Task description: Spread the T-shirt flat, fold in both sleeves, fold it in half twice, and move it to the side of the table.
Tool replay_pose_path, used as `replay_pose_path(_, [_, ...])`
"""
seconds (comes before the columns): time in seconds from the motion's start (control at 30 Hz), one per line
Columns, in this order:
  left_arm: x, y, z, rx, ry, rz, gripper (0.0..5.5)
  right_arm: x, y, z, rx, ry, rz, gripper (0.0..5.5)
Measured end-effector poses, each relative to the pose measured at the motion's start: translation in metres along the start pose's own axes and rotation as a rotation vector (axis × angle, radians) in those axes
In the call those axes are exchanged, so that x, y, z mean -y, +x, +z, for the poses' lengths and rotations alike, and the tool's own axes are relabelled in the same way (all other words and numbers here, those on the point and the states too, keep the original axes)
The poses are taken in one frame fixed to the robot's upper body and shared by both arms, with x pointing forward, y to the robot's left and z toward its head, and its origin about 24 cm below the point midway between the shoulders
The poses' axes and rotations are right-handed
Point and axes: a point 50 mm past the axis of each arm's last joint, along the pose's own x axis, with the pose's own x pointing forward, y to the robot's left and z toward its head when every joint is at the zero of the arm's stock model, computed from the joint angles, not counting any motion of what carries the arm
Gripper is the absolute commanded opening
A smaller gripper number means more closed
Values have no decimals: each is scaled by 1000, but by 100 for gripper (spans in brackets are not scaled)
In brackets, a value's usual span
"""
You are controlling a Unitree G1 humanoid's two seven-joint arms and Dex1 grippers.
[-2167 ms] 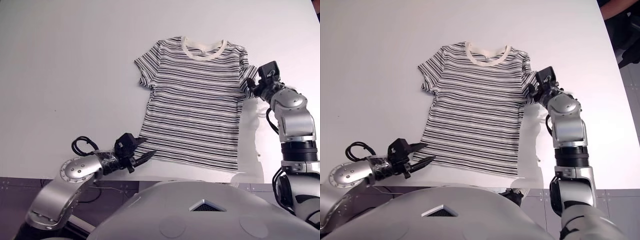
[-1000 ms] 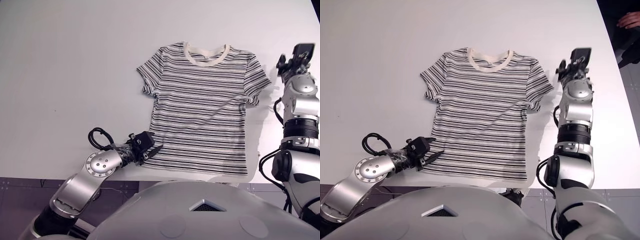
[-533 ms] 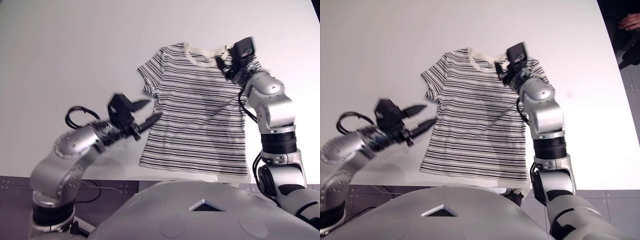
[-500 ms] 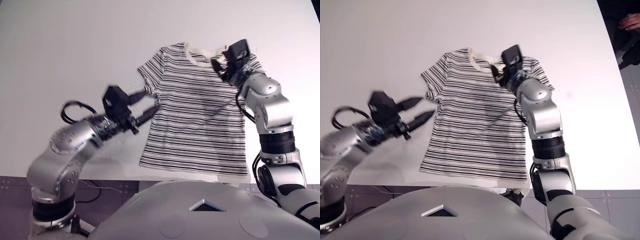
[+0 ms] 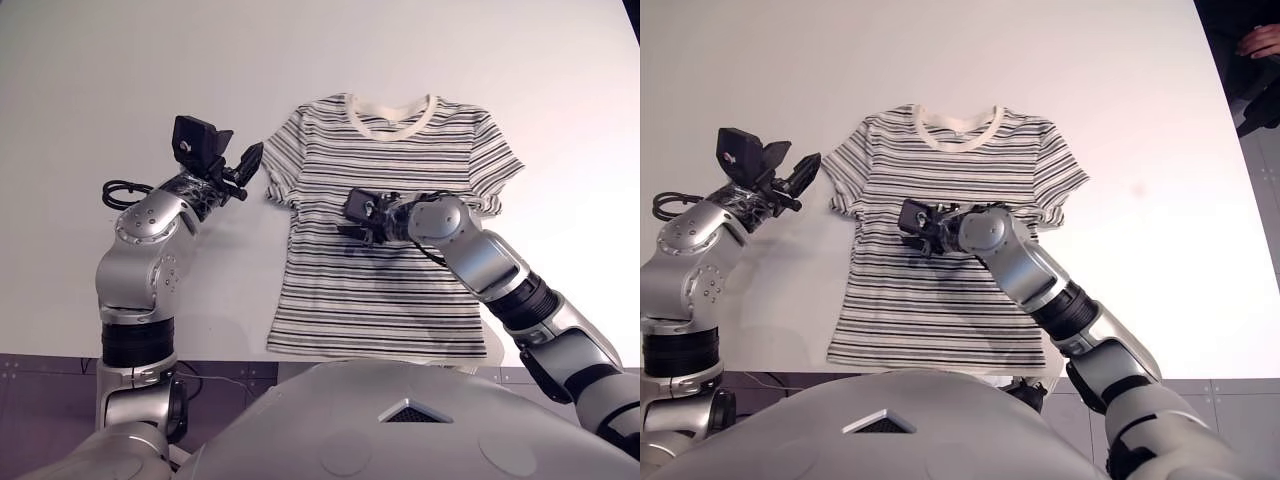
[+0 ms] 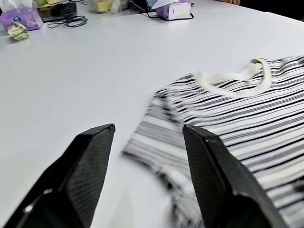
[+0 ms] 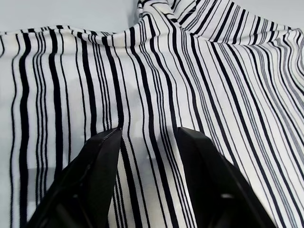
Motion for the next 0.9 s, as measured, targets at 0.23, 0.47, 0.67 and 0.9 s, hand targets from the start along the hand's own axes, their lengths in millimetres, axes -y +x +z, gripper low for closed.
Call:
replay_pose_path(0.23, [-49, -8, -21, -149, 476, 156, 264, 13, -22, 15, 149, 69, -127, 217])
replay_pose_path(0.47, [-77, 1, -48, -253, 1328, -108, 264, 47, -78, 81, 579, 149, -320, 217])
replay_pose_path(0.67, [-78, 23, -45, -149, 1447, -162, 264, 52, -77, 81, 587, 151, -360, 217])
replay_pose_path(0.9, [-56, 31, -42, -10, 1438, -278, 264, 65, -81, 72, 562, 194, -429, 217])
